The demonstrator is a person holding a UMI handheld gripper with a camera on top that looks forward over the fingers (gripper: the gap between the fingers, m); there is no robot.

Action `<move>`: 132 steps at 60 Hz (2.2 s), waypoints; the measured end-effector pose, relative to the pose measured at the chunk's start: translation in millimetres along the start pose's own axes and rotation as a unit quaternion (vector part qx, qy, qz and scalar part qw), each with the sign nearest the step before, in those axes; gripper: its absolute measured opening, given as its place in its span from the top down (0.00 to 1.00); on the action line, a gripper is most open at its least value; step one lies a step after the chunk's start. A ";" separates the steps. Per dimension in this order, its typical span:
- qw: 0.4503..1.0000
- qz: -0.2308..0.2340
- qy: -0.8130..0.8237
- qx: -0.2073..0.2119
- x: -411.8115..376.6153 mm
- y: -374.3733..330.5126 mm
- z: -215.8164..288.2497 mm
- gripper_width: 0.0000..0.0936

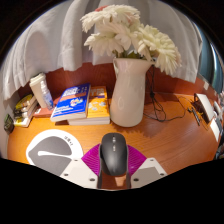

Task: Arrange mouse

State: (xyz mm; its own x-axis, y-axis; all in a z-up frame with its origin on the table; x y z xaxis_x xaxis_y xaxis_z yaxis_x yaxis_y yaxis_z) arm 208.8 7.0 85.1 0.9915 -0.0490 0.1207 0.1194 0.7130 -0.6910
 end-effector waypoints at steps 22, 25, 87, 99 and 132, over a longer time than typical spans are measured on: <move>0.989 -0.016 -0.014 0.147 -48.2 -155.8 120.3 0.65; 0.987 -0.005 -0.019 0.160 -68.2 -166.1 129.3 0.65; 0.999 0.021 -0.036 -0.024 -198.0 -8.2 2.4 0.10; 0.999 0.029 -0.010 0.014 -205.7 -106.6 26.8 0.09; 0.994 0.069 0.000 0.088 -203.9 -376.9 -4.5 0.10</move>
State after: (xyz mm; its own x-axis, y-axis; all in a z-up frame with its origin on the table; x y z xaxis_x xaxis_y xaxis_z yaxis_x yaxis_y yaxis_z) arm -38.1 -254.9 317.7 0.9978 0.0575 0.0337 -0.0284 0.8239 -0.5661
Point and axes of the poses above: the point between the fingertips, and its own axes, seen from behind it with the camera up: x to the right, z up, y forward, the way the camera looks, the point moved 8 cm from there along -y, backward, against the way the camera looks, and after that the axes turned 8 degrees about -y, right-handed, at the moved point
